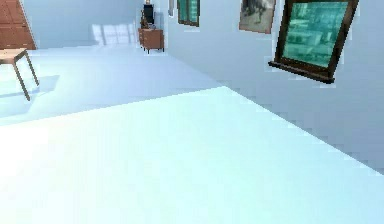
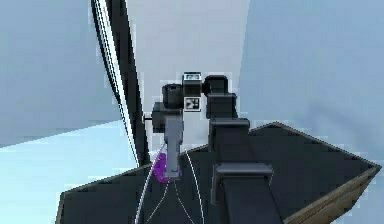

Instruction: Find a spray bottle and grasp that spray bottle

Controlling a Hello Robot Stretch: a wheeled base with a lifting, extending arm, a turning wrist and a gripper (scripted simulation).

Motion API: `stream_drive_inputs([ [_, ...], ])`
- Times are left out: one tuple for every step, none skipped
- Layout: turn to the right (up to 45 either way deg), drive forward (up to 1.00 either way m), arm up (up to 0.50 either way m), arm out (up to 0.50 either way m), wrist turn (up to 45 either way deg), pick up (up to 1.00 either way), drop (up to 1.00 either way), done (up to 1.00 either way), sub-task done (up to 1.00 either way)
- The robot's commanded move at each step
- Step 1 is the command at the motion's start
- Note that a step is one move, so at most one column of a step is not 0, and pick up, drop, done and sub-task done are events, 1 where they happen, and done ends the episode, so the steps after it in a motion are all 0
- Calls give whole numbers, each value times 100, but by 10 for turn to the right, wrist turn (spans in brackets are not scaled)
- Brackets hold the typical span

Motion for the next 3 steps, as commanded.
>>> stream_drive_inputs([
  [0, 0, 0, 0, 450, 0, 0, 0, 0],
  [0, 0, 0, 0, 450, 0, 0, 0, 0],
  [0, 0, 0, 0, 450, 0, 0, 0, 0],
])
